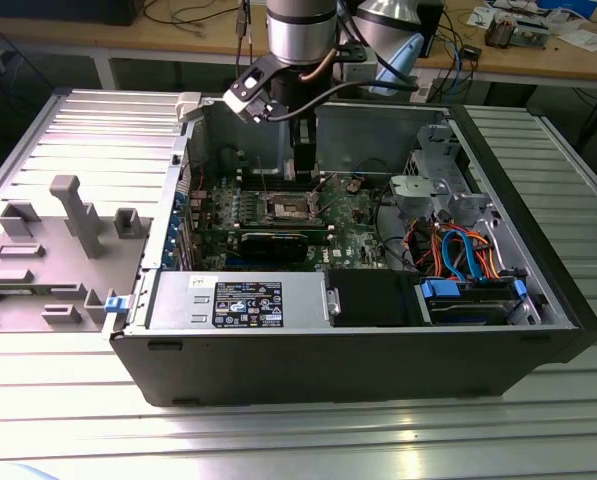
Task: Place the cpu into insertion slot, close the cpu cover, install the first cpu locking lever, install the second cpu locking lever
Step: 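Place the cpu into insertion slot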
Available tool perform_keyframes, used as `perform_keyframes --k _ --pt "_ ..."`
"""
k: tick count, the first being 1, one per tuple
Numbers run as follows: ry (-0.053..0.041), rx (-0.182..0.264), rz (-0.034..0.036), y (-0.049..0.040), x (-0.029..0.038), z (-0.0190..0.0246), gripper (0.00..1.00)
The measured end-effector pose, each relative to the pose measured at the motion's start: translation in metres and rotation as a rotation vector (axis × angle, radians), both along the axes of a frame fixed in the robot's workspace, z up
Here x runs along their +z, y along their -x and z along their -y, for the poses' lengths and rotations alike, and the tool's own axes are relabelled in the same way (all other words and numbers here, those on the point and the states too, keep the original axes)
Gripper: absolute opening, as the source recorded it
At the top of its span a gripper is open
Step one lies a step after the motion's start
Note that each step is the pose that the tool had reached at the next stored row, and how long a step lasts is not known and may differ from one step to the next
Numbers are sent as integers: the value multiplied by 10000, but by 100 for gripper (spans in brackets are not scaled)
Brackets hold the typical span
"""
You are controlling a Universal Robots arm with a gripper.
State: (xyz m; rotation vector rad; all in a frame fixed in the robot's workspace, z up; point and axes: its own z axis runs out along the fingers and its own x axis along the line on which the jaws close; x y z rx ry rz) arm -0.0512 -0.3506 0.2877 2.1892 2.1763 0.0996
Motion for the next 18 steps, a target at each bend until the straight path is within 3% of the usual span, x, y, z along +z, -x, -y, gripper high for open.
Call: perform_keyframes --k 18 --pt "3 0 0 5 -96 0 55"
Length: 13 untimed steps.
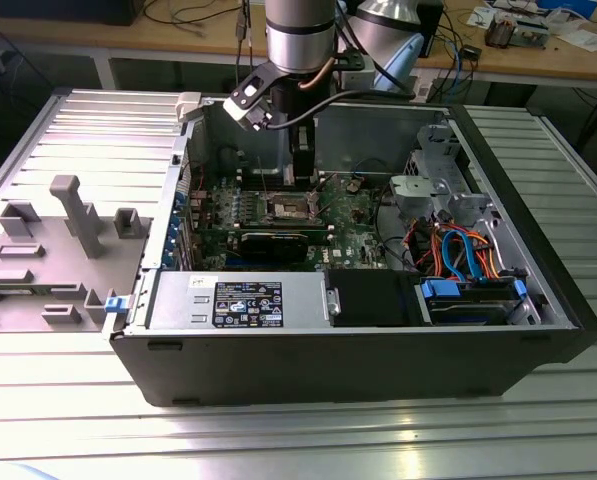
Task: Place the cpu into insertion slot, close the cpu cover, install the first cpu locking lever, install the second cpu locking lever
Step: 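Place the cpu into insertion slot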
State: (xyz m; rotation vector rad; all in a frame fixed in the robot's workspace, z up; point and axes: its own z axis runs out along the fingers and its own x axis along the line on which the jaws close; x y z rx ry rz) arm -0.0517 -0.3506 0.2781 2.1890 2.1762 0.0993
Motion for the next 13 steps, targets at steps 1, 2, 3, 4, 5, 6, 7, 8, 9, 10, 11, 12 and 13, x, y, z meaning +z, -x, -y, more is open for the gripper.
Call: perform_keyframes --k 1,2,3,4,5,6,7,8,9,10,11,12,13 --pt "0 0 0 0 -2 0 55" --pt "0 0 0 0 -3 0 55" --pt "0 0 0 0 -3 0 55" --pt "0 1 1 0 -5 0 55" --pt "-2 0 2 0 -8 0 55" --pt "-1 0 1 0 -11 0 55" --pt "0 0 1 0 -16 0 55" --pt "0 0 1 0 -18 0 55" --pt "-1 0 1 0 -22 0 55" --pt "-1 1 1 0 -25 0 55" --pt "-1 0 0 0 -29 0 55" --pt "-1 0 1 0 -32 0 55" --pt "1 0 0 0 -34 0 55"
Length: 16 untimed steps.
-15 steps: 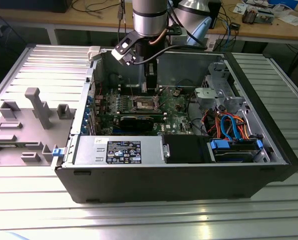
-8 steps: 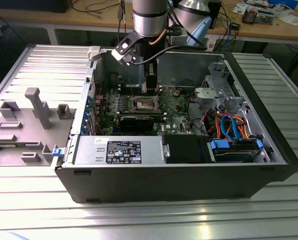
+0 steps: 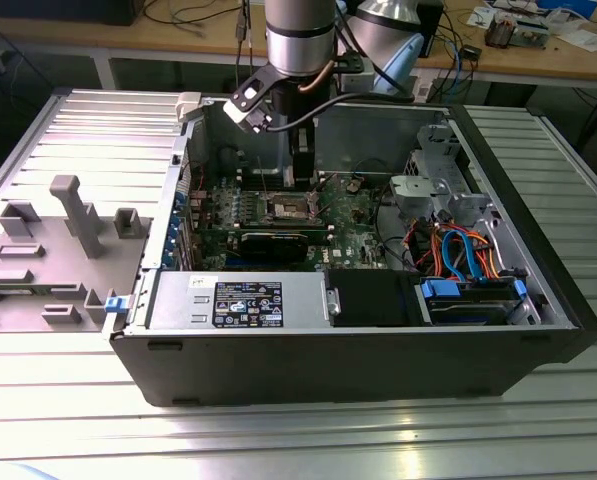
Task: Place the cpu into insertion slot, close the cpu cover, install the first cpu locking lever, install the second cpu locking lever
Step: 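Place the cpu into insertion slot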
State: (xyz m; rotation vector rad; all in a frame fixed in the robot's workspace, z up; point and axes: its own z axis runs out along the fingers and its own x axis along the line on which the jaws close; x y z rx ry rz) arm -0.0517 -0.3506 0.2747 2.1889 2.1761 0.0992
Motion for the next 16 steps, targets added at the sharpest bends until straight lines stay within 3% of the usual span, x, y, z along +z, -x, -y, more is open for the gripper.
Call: perform_keyframes --k 16 --pt "-1 0 0 0 -20 0 55"
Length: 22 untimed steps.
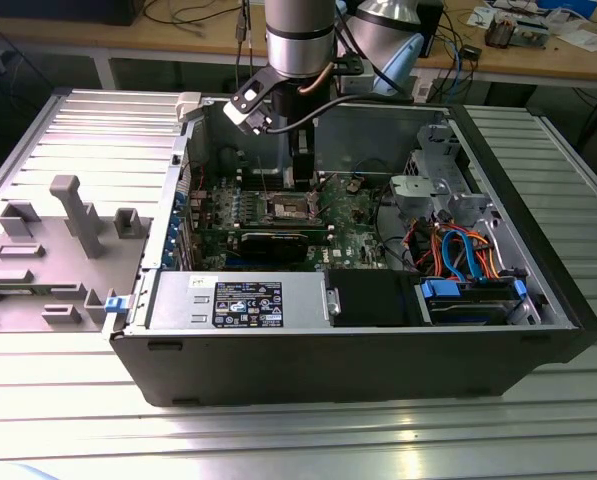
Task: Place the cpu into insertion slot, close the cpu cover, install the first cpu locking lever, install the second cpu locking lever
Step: 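Place the cpu into insertion slot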
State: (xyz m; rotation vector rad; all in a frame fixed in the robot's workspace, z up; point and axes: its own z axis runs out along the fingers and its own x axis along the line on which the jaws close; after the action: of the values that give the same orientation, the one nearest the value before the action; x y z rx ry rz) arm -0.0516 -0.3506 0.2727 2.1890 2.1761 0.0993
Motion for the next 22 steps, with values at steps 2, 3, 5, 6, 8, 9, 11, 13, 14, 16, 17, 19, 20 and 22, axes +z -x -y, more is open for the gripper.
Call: perform_keyframes --k 2,3,5,6,8,9,11,13,14,16,17,19,20,22 --pt "-1 0 0 0 -1 0 55" --pt "-1 0 0 0 -1 0 55" --pt "-1 0 1 0 -2 0 55" --pt "-2 -1 1 0 -5 0 55" --pt "-1 -17 1 0 -25 0 55" --pt "-1 -22 1 0 -38 0 55" --pt "-2 -33 2 1 -103 -16 55" --pt "-1 -32 1 0 -140 -23 55" --pt "0 -38 0 1 -161 -30 55" --pt "-1 -130 0 2 -205 -45 55" --pt "-2 -203 1 2 -228 -52 55" --pt "-2 -223 1 3 -258 -60 55" --pt "1 -224 0 4 -280 -73 55" --pt "-1 -224 1 5 -302 -83 55"
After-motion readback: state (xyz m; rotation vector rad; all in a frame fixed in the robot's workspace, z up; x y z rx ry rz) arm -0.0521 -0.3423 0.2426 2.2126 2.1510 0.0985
